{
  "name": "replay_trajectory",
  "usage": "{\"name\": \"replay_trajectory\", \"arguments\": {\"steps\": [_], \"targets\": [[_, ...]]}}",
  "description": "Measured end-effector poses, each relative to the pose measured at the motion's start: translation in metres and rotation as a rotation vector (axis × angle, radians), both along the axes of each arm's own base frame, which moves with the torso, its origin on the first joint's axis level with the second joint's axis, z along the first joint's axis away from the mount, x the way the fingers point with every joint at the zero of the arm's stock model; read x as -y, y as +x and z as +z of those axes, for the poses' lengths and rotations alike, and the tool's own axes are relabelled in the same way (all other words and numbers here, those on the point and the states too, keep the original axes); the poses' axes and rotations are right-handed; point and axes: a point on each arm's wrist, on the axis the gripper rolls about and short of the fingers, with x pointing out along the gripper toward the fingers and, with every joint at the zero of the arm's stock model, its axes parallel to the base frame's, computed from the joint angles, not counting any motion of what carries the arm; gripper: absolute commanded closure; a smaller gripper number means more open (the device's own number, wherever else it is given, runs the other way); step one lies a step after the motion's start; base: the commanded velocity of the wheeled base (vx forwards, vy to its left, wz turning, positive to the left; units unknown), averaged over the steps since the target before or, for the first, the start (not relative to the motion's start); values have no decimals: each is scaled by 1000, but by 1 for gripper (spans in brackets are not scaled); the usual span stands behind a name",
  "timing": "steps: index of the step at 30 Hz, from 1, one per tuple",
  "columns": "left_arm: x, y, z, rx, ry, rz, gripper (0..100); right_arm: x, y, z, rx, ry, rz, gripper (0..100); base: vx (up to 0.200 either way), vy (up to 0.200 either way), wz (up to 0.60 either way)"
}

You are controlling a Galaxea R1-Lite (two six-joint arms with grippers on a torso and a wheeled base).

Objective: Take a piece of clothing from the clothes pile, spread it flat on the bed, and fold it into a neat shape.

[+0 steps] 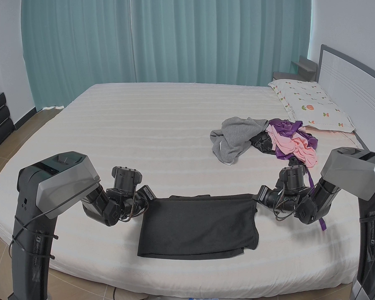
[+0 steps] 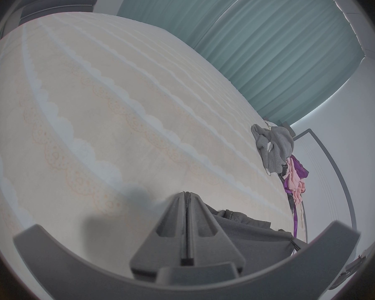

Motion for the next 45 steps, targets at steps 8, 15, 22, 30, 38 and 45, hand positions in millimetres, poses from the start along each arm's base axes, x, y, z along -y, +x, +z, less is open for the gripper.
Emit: {"name": "replay_trajectory", "arguments": {"steps": [8, 15, 22, 30, 38, 45], "targets": [[-2, 0, 3, -8, -41, 22, 0, -2, -3, -3, -5, -8, 17, 0, 0, 0, 0], [-13, 1, 16, -20, -148, 55, 0, 7, -31, 3, -63, 1, 58, 0, 0, 0, 0], [-33, -3, 33, -52, -278, 39, 0, 7, -81, 0, -122, -77, 255, 0, 0, 0, 0], [-43, -5, 44, -33, -302, 43, 0, -3, -107, 2, -106, -72, 326, 100, 0, 0, 0], [-42, -6, 47, -18, -304, 37, 0, -1, -121, -2, -140, -93, 342, 100, 0, 0, 0], [-41, -6, 47, -18, -303, 35, 0, 3, -126, 3, -140, -95, 335, 100, 0, 0, 0]]}}
